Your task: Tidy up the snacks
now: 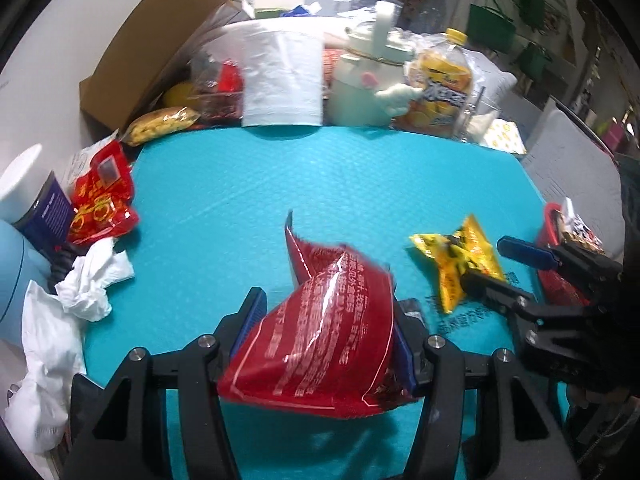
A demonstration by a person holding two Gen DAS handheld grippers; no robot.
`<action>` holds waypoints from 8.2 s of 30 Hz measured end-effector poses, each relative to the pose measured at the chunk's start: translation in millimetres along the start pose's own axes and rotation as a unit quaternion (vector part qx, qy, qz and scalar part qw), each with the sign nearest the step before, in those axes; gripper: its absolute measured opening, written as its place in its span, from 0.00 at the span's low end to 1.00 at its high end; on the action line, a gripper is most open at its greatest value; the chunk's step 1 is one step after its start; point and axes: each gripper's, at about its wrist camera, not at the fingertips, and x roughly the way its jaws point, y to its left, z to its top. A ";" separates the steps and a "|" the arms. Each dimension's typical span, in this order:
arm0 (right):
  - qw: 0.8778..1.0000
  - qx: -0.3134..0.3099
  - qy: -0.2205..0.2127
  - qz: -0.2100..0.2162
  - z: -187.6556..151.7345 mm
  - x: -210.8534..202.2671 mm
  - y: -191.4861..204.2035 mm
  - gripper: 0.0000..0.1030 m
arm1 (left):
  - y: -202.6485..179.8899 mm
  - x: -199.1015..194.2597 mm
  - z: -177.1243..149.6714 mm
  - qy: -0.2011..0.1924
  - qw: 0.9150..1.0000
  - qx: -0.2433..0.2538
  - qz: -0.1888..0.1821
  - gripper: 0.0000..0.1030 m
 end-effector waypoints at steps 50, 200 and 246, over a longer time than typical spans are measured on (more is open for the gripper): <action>0.996 0.025 0.059 0.063 -98.8 -55.6 17.0 0.37 | -67.8 -29.6 -89.7 0.101 0.993 0.048 -0.047 0.54; 0.980 0.155 -0.089 -0.092 -103.1 -145.1 -210.5 0.50 | -306.4 26.2 43.7 0.033 0.949 0.236 -0.207 0.42; 0.977 0.155 -0.107 -0.095 -93.0 -174.3 -192.0 0.40 | -275.6 -51.5 43.9 -0.039 0.964 0.216 -0.152 0.63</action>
